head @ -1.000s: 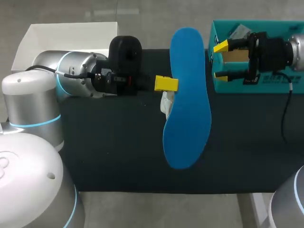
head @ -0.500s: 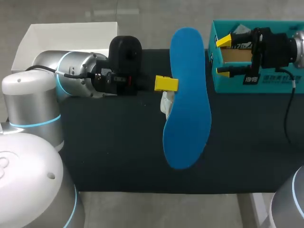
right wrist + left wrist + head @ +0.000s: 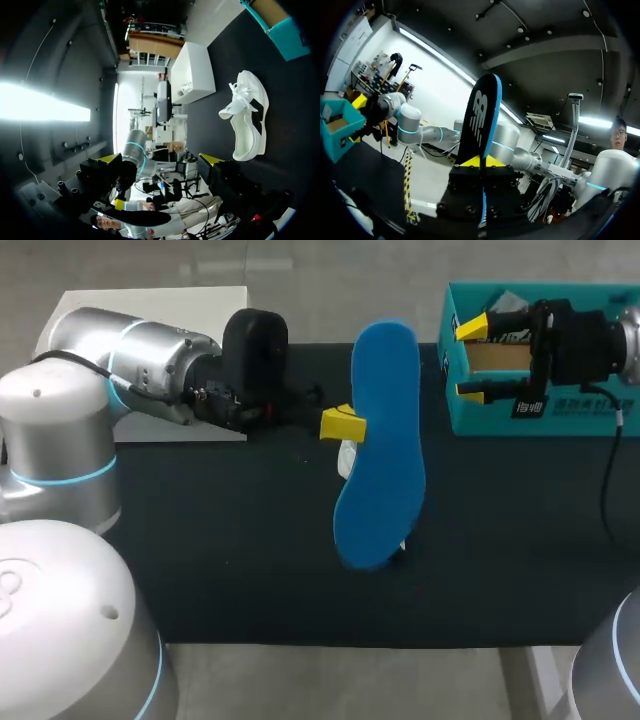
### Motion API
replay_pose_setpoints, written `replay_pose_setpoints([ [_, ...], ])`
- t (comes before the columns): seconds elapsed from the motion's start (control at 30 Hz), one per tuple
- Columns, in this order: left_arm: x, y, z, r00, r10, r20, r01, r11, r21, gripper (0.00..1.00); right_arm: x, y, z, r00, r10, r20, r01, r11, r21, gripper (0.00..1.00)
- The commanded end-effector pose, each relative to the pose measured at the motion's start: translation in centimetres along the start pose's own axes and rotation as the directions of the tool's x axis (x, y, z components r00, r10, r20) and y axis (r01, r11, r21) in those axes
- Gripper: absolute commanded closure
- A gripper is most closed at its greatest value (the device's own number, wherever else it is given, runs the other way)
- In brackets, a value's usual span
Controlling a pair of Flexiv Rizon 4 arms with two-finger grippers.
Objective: Take the shoe out of the shoebox, open the shoe tongue, remove and reinsert the insole, then place the shoe into the shoebox
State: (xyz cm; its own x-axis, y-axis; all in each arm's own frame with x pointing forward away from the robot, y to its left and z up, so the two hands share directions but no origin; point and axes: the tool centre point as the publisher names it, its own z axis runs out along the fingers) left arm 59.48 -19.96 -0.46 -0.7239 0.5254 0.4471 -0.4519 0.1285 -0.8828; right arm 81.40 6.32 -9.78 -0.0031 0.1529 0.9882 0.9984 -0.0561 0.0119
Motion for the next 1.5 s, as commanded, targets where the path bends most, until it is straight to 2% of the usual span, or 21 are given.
replay_pose_setpoints([
  [0.03,-1.6,-0.5,-0.9,0.925,0.380,-0.011,-0.371,0.894,-0.251,1.00,0.0,0.0,0.1,1.000,0.001,0.001,-0.001,1.000,-0.002,0.00],
  [0.17,-2.8,-0.7,-1.7,0.851,0.524,-0.025,-0.504,0.802,-0.322,1.00,0.0,0.0,0.1,1.000,0.001,0.001,-0.001,1.000,-0.002,0.00],
  [0.37,-4.1,-2.1,-3.2,0.667,0.743,-0.064,-0.674,0.564,-0.477,1.00,0.0,0.0,0.1,1.000,0.001,0.001,-0.001,1.000,-0.002,0.00],
  [0.47,-4.5,-2.8,-4.2,0.596,0.795,-0.109,-0.702,0.451,-0.551,1.00,0.0,0.0,0.1,1.000,0.001,0.001,-0.001,1.000,-0.002,0.00],
  [0.77,-5.7,-3.2,-7.1,0.459,0.871,-0.175,-0.705,0.237,-0.669,1.00,0.0,0.0,0.1,1.000,0.001,0.001,-0.001,1.000,-0.002,0.00],
  [0.87,-5.7,-3.1,-7.3,0.475,0.872,-0.121,-0.685,0.280,-0.673,1.00,0.0,0.0,0.1,1.000,0.001,0.001,-0.001,1.000,-0.002,0.00],
  [1.33,-5.7,-3.1,-7.3,0.475,0.872,-0.121,-0.685,0.280,-0.673,1.00,0.0,0.0,0.1,1.000,0.001,0.001,-0.001,1.000,-0.002,0.00],
  [1.43,-7.1,-2.2,-8.2,0.262,0.920,-0.290,-0.749,0.005,-0.663,1.00,0.0,0.0,0.1,1.000,0.001,0.001,-0.001,1.000,-0.002,0.00],
  [1.5,-7.9,-2.0,-8.7,0.161,0.930,-0.332,-0.759,-0.098,-0.643,1.00,0.0,0.0,0.1,1.000,0.001,0.001,-0.001,1.000,-0.002,0.00],
])
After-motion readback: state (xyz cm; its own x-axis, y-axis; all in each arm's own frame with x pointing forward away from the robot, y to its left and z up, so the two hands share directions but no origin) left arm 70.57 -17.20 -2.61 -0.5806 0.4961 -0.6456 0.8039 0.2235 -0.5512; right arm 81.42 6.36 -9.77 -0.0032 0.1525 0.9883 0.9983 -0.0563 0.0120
